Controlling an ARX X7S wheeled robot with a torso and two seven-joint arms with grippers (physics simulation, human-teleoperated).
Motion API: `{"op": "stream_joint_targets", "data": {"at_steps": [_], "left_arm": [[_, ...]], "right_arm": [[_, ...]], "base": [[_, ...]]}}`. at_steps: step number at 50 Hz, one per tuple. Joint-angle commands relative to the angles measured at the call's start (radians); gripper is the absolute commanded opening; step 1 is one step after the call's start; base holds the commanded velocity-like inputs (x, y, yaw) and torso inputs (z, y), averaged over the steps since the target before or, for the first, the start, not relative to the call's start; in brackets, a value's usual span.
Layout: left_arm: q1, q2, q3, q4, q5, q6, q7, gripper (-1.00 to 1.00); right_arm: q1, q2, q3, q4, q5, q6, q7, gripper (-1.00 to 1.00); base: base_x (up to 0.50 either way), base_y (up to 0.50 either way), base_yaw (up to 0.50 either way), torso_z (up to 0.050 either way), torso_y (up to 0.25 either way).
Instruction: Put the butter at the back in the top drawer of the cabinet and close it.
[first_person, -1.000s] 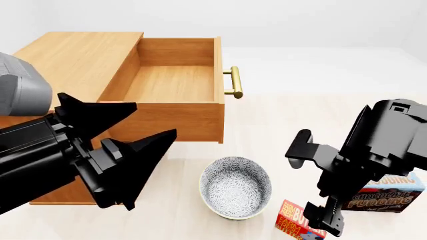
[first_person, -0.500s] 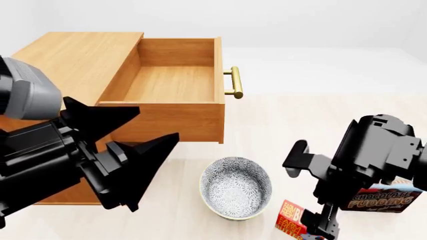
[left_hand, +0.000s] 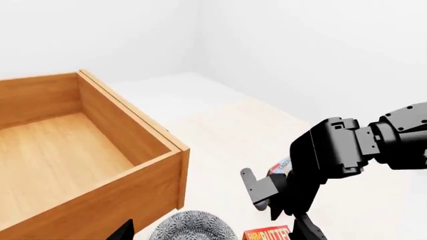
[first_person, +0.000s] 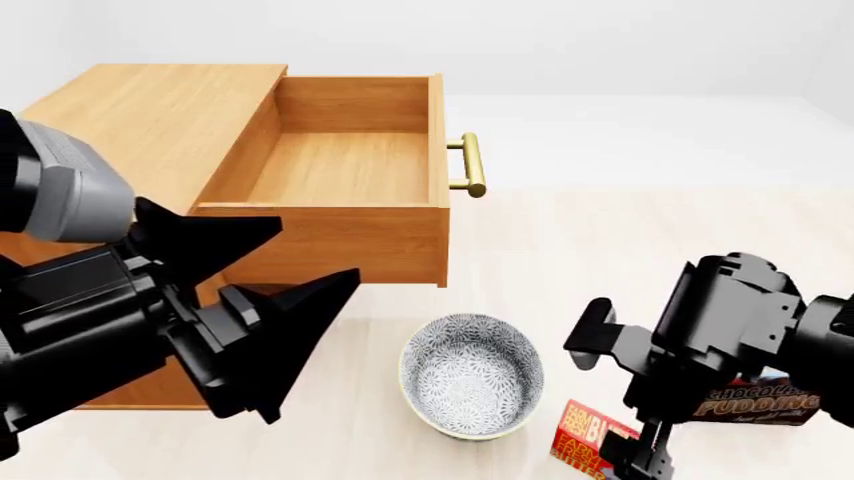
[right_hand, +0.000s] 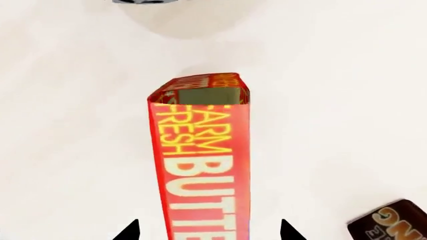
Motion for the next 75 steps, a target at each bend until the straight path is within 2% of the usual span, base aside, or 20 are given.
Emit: {"op": "stream_joint_targets", "data": {"at_steps": [1,49,50,75], "left_arm": [[0.007,0.006,0.000,-0.004,0.003,0.001,-0.001,1.00],[0.032,0.017,-0.006,-0.009,0.011,0.000,0.002,1.00],[0.033,0.018,-0.006,-0.010,0.011,-0.001,0.002,1.00],[0.040,0.013,-0.014,-0.013,0.007,-0.003,0.006,1.00]], "right_arm": [[-0.038,-0.020,-0.013,0.053,-0.019,-0.019,-0.013,1.00],[-0.152,-0.064,-0.025,0.192,-0.060,-0.102,-0.067,1.00],[-0.153,-0.065,-0.024,0.195,-0.061,-0.105,-0.068,-1.00],[-0.114,-0.005,-0.025,0.063,-0.058,-0.081,-0.021,-1.00]], "base": [[0.00,0.00,0.00,0.000,0.000],[0.00,0.00,0.00,0.000,0.000],[0.00,0.00,0.00,0.000,0.000],[0.00,0.00,0.00,0.000,0.000]]}}
